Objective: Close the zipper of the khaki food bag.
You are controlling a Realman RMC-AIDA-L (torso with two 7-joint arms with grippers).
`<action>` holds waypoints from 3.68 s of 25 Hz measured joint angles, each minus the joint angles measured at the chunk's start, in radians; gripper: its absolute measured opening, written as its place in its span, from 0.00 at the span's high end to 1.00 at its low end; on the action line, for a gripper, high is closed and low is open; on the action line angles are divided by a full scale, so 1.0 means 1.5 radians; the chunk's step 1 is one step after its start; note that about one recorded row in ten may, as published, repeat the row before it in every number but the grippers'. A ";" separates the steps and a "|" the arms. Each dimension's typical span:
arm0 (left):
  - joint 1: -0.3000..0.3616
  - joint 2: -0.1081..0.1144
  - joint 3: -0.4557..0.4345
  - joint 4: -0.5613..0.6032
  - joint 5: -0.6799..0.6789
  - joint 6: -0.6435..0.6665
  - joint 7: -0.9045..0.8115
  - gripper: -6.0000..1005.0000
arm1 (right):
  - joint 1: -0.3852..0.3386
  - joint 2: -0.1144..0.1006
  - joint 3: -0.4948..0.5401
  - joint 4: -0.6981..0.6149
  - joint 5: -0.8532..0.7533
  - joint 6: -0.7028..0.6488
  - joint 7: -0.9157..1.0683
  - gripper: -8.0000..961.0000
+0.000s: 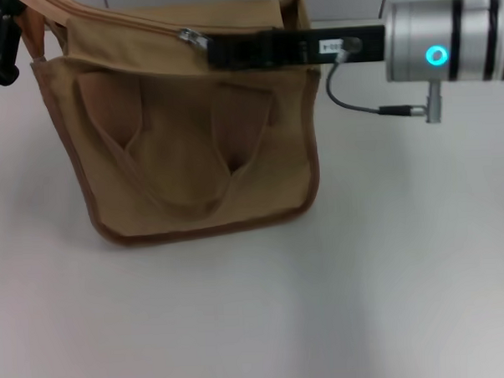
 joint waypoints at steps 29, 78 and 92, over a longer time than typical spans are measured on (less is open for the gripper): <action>0.016 0.000 0.004 -0.009 -0.001 -0.004 -0.001 0.84 | -0.085 -0.004 0.104 -0.006 0.005 -0.062 -0.050 0.99; 0.013 0.000 0.005 -0.016 -0.001 -0.007 -0.005 0.83 | -0.103 -0.023 0.280 0.152 0.053 -0.296 -0.449 0.65; 0.018 0.000 0.008 -0.016 0.004 -0.008 -0.016 0.82 | -0.163 -0.017 0.270 0.165 -0.139 -0.401 -0.734 0.25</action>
